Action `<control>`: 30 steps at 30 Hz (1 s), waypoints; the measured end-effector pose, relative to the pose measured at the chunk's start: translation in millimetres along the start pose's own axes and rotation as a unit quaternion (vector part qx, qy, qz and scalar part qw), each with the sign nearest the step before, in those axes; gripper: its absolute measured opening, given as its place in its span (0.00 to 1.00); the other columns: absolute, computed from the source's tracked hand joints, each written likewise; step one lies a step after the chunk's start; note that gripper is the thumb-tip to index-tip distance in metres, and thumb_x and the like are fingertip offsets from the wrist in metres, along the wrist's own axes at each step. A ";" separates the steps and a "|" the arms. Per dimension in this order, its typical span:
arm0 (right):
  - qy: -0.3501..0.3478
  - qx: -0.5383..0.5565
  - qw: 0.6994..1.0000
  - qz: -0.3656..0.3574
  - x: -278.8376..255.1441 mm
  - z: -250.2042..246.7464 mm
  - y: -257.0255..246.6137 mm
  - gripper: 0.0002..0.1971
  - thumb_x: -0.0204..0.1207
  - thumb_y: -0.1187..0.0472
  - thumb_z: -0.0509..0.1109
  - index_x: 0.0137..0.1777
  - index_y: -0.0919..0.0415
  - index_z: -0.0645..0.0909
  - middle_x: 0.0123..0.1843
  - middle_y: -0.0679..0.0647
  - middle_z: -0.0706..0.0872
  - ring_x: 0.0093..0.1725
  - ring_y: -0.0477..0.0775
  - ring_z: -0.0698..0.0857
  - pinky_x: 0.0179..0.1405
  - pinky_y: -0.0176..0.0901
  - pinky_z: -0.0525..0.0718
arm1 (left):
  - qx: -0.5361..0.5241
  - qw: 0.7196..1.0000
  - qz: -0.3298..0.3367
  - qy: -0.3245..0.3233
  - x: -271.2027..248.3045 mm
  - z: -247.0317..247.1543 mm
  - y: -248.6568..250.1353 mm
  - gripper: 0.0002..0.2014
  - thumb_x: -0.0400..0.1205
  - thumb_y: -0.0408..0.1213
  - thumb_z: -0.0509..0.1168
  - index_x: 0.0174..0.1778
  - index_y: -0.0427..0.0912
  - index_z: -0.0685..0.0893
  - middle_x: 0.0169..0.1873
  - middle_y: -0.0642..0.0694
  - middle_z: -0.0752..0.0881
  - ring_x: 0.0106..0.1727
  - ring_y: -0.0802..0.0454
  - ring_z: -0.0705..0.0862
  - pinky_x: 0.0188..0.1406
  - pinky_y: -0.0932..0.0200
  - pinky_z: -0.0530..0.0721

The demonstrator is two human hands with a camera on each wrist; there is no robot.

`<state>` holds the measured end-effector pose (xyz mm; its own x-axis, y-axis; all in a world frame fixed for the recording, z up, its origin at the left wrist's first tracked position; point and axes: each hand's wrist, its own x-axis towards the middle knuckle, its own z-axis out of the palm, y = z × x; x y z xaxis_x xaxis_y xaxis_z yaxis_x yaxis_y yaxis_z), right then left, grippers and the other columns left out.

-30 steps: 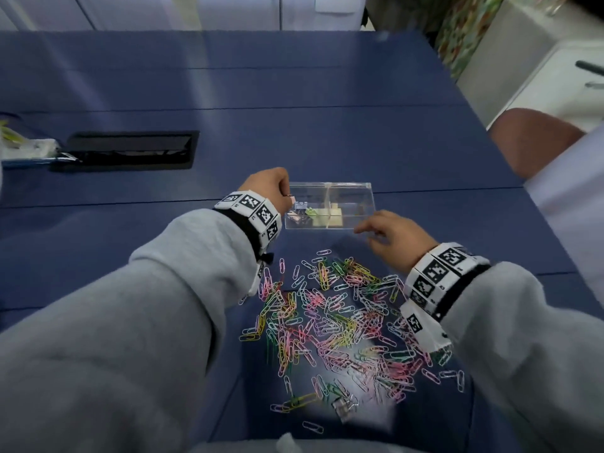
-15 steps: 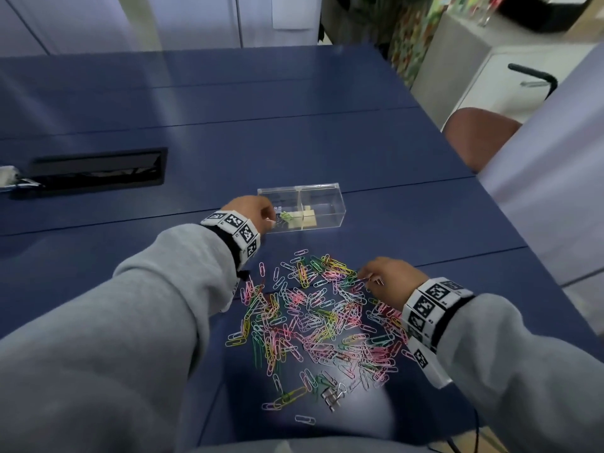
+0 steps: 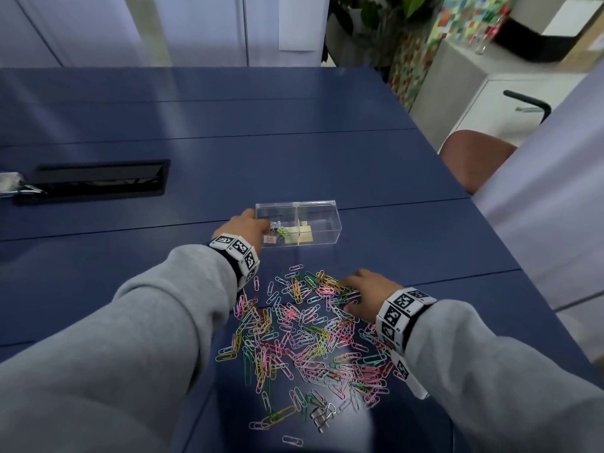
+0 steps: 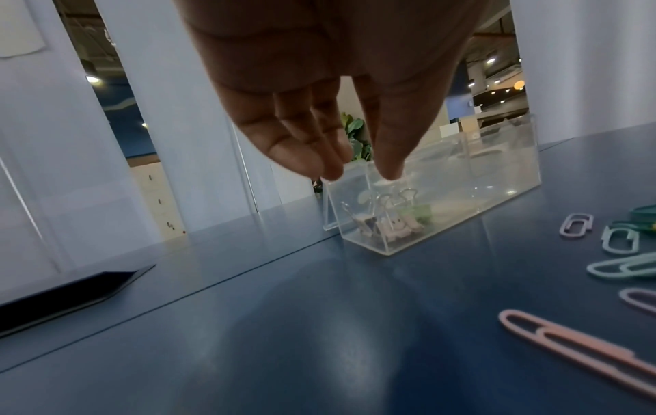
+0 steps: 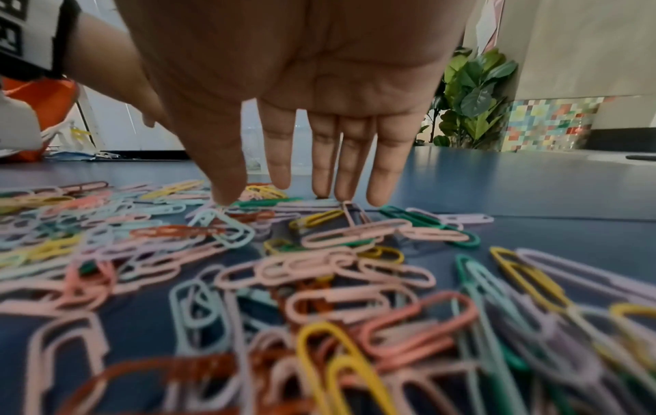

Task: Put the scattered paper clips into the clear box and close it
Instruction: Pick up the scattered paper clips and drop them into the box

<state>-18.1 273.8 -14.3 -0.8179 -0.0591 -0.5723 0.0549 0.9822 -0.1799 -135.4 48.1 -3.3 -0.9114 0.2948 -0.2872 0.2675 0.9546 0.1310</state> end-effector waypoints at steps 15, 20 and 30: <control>0.039 0.016 0.998 -0.056 -10.2 18.1 3.1 0.21 0.77 0.53 0.67 0.70 0.46 0.72 0.69 0.52 0.73 0.69 0.56 0.74 0.69 0.51 0.76 | -0.095 0.995 -0.030 0.014 -34.7 7.0 -11.4 0.18 0.81 0.34 0.61 0.68 0.49 0.75 0.61 0.40 0.82 0.60 0.40 0.82 0.56 0.50 0.80; 0.019 -0.003 0.997 -0.077 -7.8 16.9 -0.3 0.27 0.73 0.47 0.70 0.71 0.43 0.69 0.70 0.49 0.72 0.70 0.54 0.73 0.69 0.53 0.76 | -0.054 0.997 0.032 -0.045 -70.1 8.8 9.2 0.27 0.78 0.45 0.67 0.73 0.56 0.67 0.69 0.49 0.75 0.64 0.47 0.80 0.60 0.50 0.81; 0.002 -0.033 0.996 -0.082 -0.2 18.0 -6.2 0.10 0.74 0.61 0.65 0.55 0.56 0.79 0.58 0.54 0.82 0.58 0.57 0.81 0.57 0.47 0.80 | 0.014 0.982 0.033 -0.186 -79.6 51.0 22.5 0.25 0.75 0.39 0.71 0.66 0.50 0.71 0.63 0.45 0.76 0.61 0.43 0.81 0.56 0.50 0.84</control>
<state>-7.9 264.6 -27.5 -0.8153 -0.2197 -0.5358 -0.1179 0.9688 -0.2178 -40.9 48.3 -25.9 -0.7157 0.3458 -0.6067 0.3347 0.9324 0.1366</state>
